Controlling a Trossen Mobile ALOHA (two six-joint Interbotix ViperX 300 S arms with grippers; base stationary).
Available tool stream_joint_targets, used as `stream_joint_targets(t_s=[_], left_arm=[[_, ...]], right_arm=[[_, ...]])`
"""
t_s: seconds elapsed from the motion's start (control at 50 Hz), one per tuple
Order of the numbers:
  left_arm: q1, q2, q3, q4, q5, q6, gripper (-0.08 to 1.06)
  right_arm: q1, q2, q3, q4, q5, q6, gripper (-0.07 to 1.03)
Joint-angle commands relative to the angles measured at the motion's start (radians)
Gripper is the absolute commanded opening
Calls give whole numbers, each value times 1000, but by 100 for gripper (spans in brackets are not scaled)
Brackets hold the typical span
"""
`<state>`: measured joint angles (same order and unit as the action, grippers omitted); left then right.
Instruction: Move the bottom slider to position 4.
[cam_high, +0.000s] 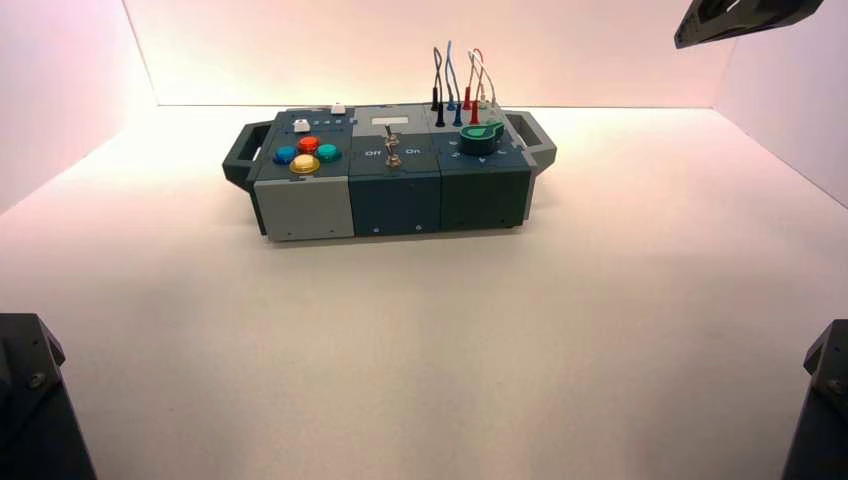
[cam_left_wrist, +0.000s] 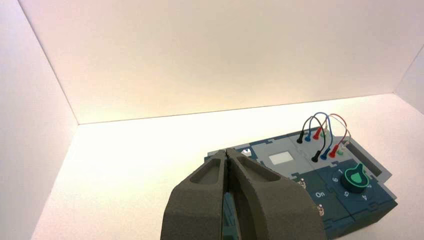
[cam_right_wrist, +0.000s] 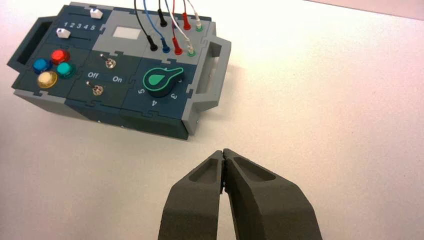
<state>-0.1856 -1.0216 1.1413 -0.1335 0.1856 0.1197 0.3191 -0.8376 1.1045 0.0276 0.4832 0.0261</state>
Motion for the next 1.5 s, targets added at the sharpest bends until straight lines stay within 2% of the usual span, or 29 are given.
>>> stream_joint_targets(t_s=[0.02, 0.66, 0.88, 1.08, 1.2, 1.32, 1.38, 1.5], left_arm=[[5, -14, -8, 2, -14, -2, -3], [5, -15, -3, 0, -17, -2, -3], [5, 107, -25, -3, 12, -6, -3], [5, 313, -115, -3, 132, -6, -3], [5, 474, -201, -2, 207, -3, -3], [3, 640, -322, -3, 336, -3, -3], [5, 718, -385, -3, 393, 8, -3], [-3, 802, -453, -3, 419, 31, -3]], right_arm=[[0, 6, -37, 3, -3, 2, -2], [0, -5, -37, 3, 2, 0, -2], [-2, -5, -35, 3, 3, 0, -2], [0, -5, -37, 3, 3, 0, -2], [-2, 9, -40, 9, 17, 0, -2], [-2, 38, -77, 21, 48, 0, -2], [0, 75, -112, 28, 72, 0, -2], [0, 129, -161, 46, 95, -2, -2]])
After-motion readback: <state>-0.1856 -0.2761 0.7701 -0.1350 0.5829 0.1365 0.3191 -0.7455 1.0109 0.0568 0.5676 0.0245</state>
